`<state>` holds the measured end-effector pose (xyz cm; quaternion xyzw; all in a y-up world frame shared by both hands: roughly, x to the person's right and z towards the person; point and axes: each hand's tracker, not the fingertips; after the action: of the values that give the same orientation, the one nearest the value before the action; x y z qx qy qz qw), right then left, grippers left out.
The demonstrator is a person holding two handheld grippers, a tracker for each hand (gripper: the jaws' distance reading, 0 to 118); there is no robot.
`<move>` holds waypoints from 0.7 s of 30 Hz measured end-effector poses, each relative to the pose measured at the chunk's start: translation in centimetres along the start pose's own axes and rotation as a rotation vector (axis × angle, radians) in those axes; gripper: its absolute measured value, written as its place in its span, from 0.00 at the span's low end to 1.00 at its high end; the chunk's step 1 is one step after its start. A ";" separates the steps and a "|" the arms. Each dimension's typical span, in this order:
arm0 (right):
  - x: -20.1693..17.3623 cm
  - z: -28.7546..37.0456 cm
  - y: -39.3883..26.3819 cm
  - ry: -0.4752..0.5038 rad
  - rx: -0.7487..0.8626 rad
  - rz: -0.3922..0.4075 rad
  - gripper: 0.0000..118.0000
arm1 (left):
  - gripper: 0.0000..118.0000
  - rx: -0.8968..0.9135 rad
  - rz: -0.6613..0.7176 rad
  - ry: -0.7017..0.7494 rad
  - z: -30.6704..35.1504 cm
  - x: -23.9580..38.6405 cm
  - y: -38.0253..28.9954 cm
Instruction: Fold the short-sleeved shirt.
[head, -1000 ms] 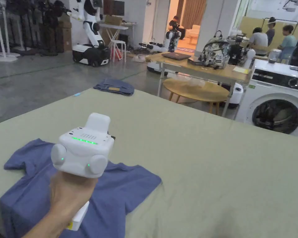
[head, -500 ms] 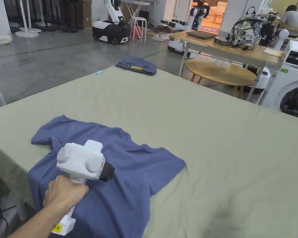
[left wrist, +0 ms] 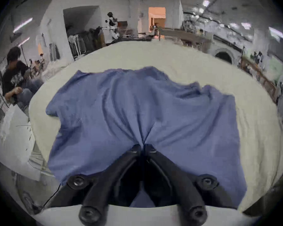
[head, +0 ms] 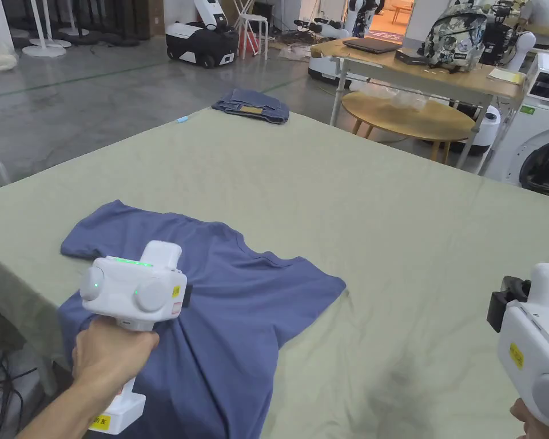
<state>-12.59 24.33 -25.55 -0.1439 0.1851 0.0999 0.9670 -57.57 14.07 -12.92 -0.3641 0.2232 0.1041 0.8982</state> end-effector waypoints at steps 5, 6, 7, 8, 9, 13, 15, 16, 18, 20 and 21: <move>1.4 0.1 0.6 -0.012 0.006 -0.042 0.00 | 0.00 0.111 -0.006 -0.090 4.6 0.8 3.9; 1.8 0.2 0.9 -0.019 0.010 -0.049 0.00 | 0.00 0.160 -0.038 -0.086 6.3 2.2 4.6; 2.2 0.4 1.3 -0.020 0.015 -0.053 0.00 | 0.00 0.177 -0.034 -0.121 7.1 2.8 5.3; 2.6 0.6 1.6 -0.024 0.027 -0.054 0.00 | 0.00 0.199 -0.023 -0.145 7.9 3.6 6.1; 3.2 0.7 1.9 -0.042 0.040 -0.051 0.00 | 0.00 0.232 -0.040 -0.157 8.8 4.9 6.9; 6.1 1.7 3.6 -0.099 0.082 -0.048 0.00 | 0.00 0.339 -0.095 -0.253 11.7 10.6 11.0; 8.0 2.5 4.7 -0.125 0.100 -0.066 0.00 | 0.00 0.375 -0.135 -0.293 13.8 15.0 13.0; 8.9 2.9 5.1 -0.140 0.108 -0.071 0.00 | 0.00 0.393 -0.166 -0.307 14.4 16.9 13.7; 11.3 4.3 6.1 -0.187 0.135 -0.078 0.00 | 0.00 0.424 -0.200 -0.349 14.3 21.2 15.4; 13.3 5.4 6.9 -0.228 0.158 -0.078 0.00 | 0.00 0.434 -0.232 -0.401 14.9 25.2 16.1; 14.6 5.6 7.0 -0.244 0.164 -0.077 0.00 | 0.00 0.447 -0.265 -0.397 15.2 27.5 16.2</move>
<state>0.83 34.73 -27.91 -0.0583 0.0680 0.0642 0.9939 -34.14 36.92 -26.20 -0.1564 0.0116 0.0037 0.9876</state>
